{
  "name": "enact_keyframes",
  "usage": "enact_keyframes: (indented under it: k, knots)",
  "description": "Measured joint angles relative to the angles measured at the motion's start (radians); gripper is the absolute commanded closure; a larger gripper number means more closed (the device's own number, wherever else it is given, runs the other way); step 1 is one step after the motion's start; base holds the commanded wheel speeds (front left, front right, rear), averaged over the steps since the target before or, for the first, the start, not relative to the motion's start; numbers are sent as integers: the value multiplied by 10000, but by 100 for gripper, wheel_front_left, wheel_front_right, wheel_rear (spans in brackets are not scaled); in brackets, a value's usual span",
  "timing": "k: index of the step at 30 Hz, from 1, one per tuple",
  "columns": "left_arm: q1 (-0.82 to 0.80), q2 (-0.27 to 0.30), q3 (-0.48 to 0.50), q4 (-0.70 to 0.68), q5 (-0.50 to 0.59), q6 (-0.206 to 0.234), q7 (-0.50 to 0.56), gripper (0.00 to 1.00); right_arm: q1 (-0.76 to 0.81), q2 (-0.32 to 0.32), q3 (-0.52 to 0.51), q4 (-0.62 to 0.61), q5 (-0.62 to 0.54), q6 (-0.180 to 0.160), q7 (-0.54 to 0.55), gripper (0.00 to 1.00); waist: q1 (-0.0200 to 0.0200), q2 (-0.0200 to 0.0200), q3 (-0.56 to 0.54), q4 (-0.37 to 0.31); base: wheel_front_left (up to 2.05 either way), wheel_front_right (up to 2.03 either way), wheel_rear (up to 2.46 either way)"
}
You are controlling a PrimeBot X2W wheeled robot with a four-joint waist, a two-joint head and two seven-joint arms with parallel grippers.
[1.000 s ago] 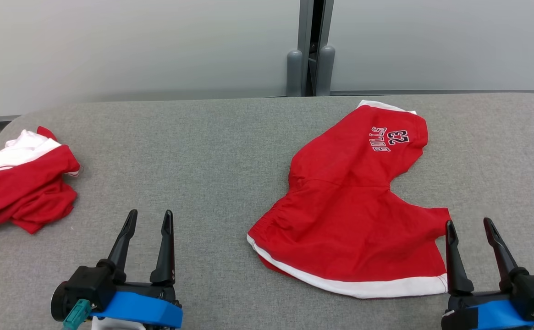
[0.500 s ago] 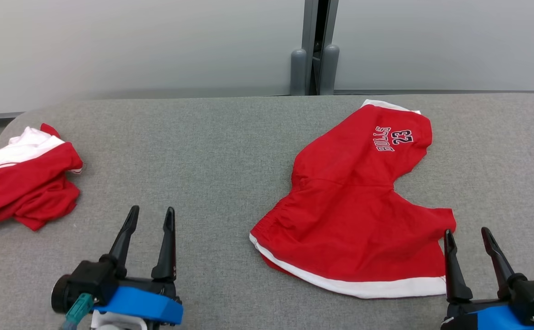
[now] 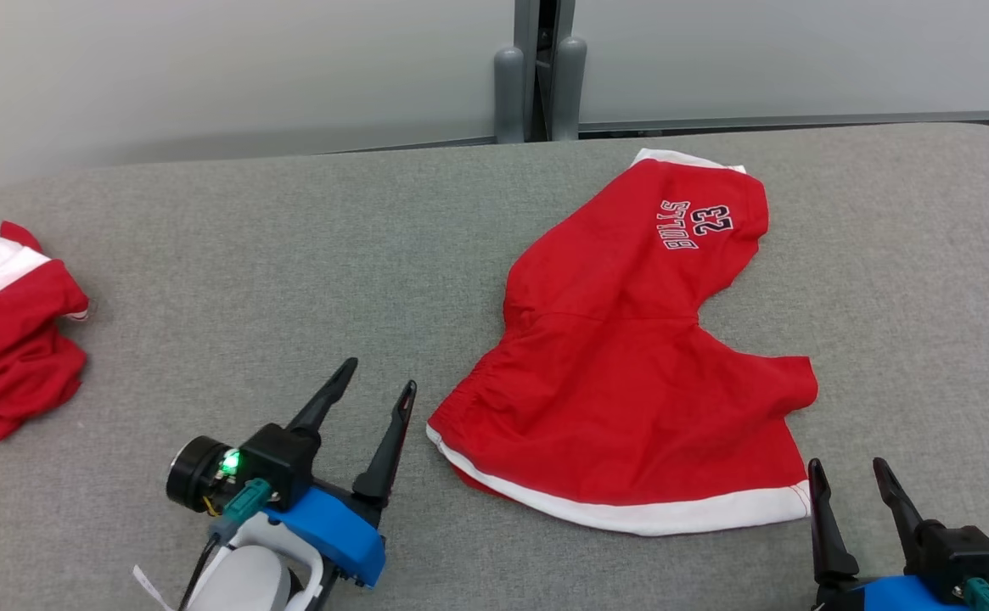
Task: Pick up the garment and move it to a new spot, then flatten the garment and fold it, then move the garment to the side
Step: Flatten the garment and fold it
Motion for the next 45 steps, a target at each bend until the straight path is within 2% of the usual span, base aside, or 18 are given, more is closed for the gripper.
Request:
enact_keyframes:
  k: [2, 3, 4, 6, 13, 21, 31, 33, 34, 35, 36, 37, 38, 45]
  knots:
    - [-204, 176, -635, 230, -155, 0, 63, 0, -152, 2, 42, 244, 8, 0, -21, 0, 0, -1, 120, -117, 0, 0, 0]
    - [-204, 176, -635, 230, -155, 0, 63, 0, -152, 2, 42, 244, 8, 0, -21, 0, 0, -1, 120, -117, 0, 0, 0]
    - [-400, 360, -1202, 472, -362, -2, 84, 0, -299, 0, 98, 477, 13, 0, -94, 0, 0, 0, 242, -228, 0, 0, 0]
    - [-567, 558, -1739, 696, -591, -2, 88, 0, -463, 4, 196, 704, 44, 0, -136, 0, 1, 0, 351, -344, 0, 0, 0]
    - [-1126, 1047, -3135, 1496, -1198, -2, 153, 0, -918, 6, 497, 1442, 198, 0, -280, 0, 1, 0, 629, -668, 0, 0, 0]
    - [-1618, 1214, -3852, 2314, -1710, -2, 65, 0, -1313, 8, 901, 2380, 332, 0, -349, 0, 1, 0, 723, -825, 0, 0, 0]
    - [-1798, 1152, -4521, 2621, -2048, -2, -98, 0, -1631, -6, 1344, 3139, 667, -4, -441, 0, 0, 0, 697, -725, 0, 0, 0]
    - [-1819, 1108, -4623, 2667, -2115, -2, -111, 0, -1655, -15, 1467, 3235, 813, -6, -445, 67, 0, 0, 692, -701, 0, 0, 0]
    - [-1819, 1108, -4623, 2667, -2115, -2, -111, 0, -1655, -15, 1467, 3235, 813, -6, -445, 67, 0, 0, 692, -701, 0, 0, 0]
    - [-1828, 1045, -4740, 2725, -2203, -2, -117, 33, -1661, -25, 1611, 3267, 999, -6, -453, 90, 0, 0, 683, -680, 0, 0, 0]
    - [-1852, 1024, -4792, 2742, -2238, -2, -121, 64, -1660, -19, 1655, 3273, 1097, -6, -451, 100, 0, 0, 680, -669, 0, 0, 0]
    - [-1852, 1024, -4792, 2742, -2238, -2, -121, 93, -1660, -19, 1655, 3273, 1097, -6, -451, 100, 0, 0, 680, -669, 0, 0, 0]
    - [-1914, 1012, -4886, 2757, -2259, -2, -123, 100, -1656, -17, 1707, 3246, 1149, 0, -451, 100, 0, 0, 676, -643, 0, 0, 0]
    - [-1957, 976, -4796, 2499, -2395, -15, -155, 100, -1612, 8, 1582, 2621, 1120, 0, -437, 100, 0, 0, 622, -544, 0, 0, 0]
